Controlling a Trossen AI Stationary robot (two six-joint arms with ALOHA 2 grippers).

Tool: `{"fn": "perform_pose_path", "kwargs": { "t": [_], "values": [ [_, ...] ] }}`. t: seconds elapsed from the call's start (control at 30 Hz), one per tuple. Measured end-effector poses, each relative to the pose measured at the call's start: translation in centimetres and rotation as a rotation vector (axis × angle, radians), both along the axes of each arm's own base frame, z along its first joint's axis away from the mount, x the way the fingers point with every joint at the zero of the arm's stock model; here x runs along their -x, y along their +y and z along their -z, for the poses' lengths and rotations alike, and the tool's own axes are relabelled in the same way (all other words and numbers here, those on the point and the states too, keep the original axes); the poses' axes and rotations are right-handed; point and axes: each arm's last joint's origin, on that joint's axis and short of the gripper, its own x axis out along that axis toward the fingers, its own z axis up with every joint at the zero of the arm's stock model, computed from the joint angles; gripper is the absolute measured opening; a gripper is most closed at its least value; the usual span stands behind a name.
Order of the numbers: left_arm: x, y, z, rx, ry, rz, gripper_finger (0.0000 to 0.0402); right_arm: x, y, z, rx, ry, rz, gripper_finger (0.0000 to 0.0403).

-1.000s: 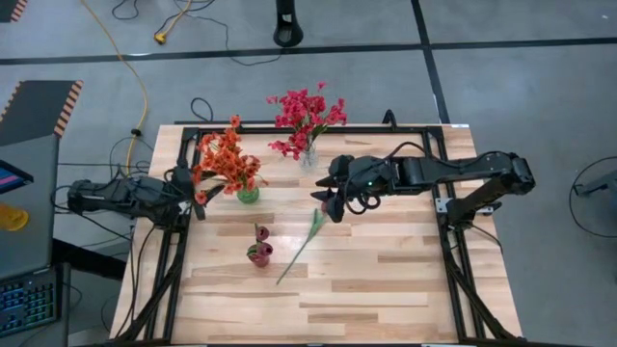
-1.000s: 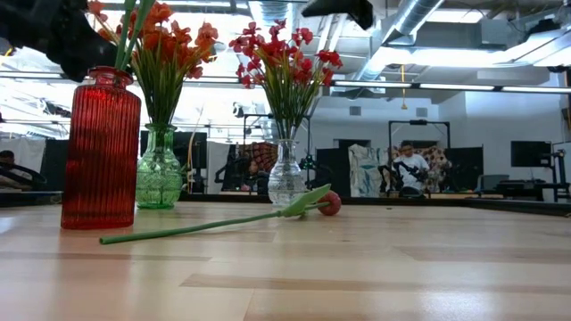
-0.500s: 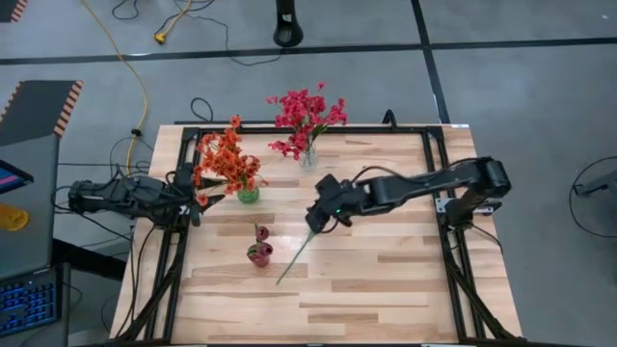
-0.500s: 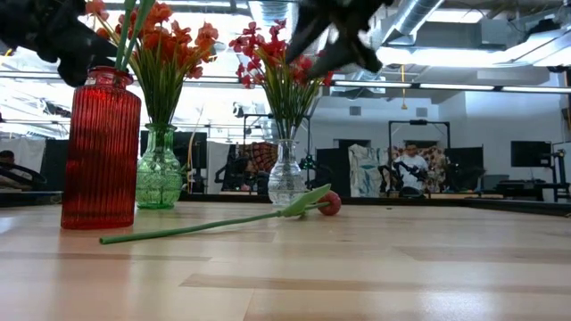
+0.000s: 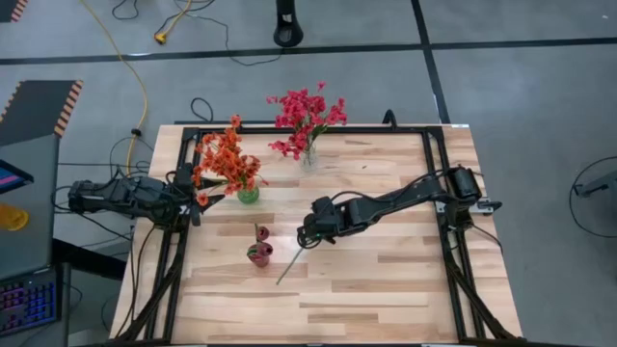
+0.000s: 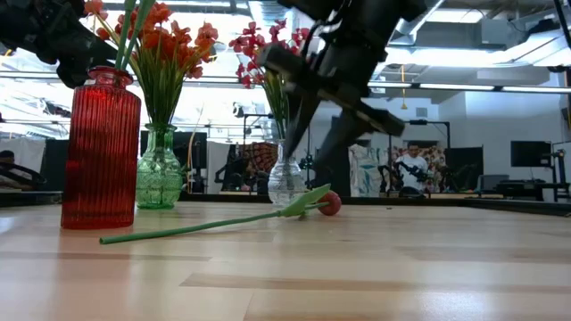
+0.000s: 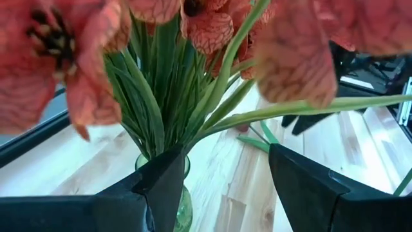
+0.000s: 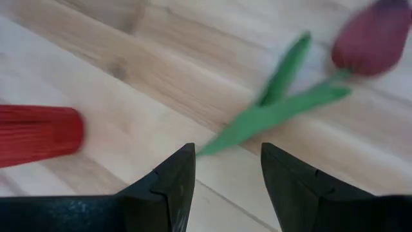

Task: Sort flowers into vase by color
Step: Put the red flower into the red vase

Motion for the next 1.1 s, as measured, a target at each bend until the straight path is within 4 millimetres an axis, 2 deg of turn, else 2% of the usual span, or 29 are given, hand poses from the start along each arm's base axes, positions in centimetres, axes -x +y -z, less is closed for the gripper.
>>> {"fn": "perform_pose_path", "kwargs": {
  "t": [0.2,0.5,0.67,0.87,0.97,1.1],
  "values": [
    [0.0,0.0,0.0,0.0,-0.001,-0.001,0.0214,-0.4,0.6,2.2,-0.058,0.047,0.073,0.0203],
    [0.0,0.0,0.0,-0.001,0.0,-0.002,0.0214,-0.7,0.4,3.2,-0.048,0.035,0.195,0.0203],
    [0.0,0.0,0.0,-0.001,0.001,-0.003,0.0214,-1.5,0.3,5.6,-0.056,0.044,0.211,0.0203],
    [0.0,0.0,0.0,-0.001,0.002,-0.003,0.0214,-2.1,-0.1,6.5,-0.061,0.031,0.223,0.02],
    [0.0,0.0,0.1,-0.002,0.004,-0.004,0.0214,-2.1,-0.2,6.6,-0.058,0.039,0.224,0.0182],
    [0.0,0.0,0.1,-0.001,0.004,-0.005,0.0214,-2.0,-0.2,6.7,-0.046,0.053,0.217,0.0132]
  ]
}}
